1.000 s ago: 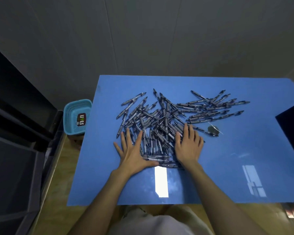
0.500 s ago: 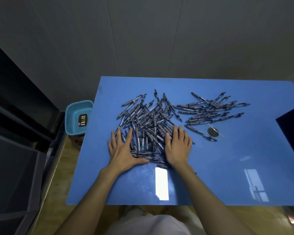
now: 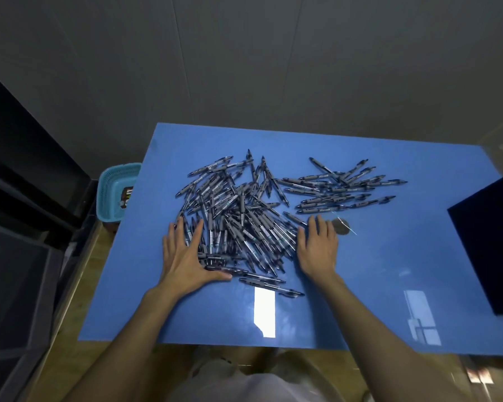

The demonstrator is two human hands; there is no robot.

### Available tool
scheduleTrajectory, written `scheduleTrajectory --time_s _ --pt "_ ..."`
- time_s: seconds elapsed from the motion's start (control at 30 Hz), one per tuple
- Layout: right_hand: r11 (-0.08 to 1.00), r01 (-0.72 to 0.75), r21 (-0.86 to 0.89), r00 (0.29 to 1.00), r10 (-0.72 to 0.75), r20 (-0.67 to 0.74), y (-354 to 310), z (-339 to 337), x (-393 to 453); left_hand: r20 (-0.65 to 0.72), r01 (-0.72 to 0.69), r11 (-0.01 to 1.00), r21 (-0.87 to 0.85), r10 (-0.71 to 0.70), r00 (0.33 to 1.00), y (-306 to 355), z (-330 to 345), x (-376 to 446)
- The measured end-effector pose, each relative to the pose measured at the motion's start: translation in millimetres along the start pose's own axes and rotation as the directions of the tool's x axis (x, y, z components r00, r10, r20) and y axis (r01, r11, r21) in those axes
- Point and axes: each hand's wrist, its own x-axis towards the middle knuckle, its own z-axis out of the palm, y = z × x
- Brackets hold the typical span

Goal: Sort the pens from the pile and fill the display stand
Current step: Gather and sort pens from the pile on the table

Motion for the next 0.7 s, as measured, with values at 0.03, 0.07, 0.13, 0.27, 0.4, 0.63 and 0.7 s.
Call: scheduleTrajectory --time_s 0.03,0.07,0.13,0.27,0.4,0.63,0.7 --pt "0.999 0.042 0.028 0.999 -0.042 -0.011 1 -2 1 -0.003 0.003 1.0 0.008 -0.003 1.0 2 1 0" --pt "0.995 0.083 0.058 0.996 -0.081 -0.036 4 -6 2 -0.002 0.008 1.0 0.011 -0.007 1.0 3 1 0" --pt "0.989 0.114 0.091 0.989 -0.104 -0.105 16 -17 10 0.002 0.022 1.0 0.003 -0.022 1.0 5 0 0" --pt "0.998 0.029 0.057 0.995 -0.023 -0.096 61 -46 54 0.04 0.1 0.995 -0.03 -0.099 0.994 12 -4 1" --pt "0.999 0.019 -0.044 0.999 -0.02 -0.037 103 -73 105 0.114 0.146 0.989 0.001 -0.145 0.983 18 -8 6" --pt "0.991 0.094 -0.099 0.992 -0.085 0.098 121 -89 172 0.132 0.166 0.985 0.038 -0.169 0.977 22 -13 11" --pt "0.988 0.118 -0.1 0.988 -0.106 0.114 120 -90 187 0.13 0.177 0.983 0.042 -0.181 0.975 21 -13 11"
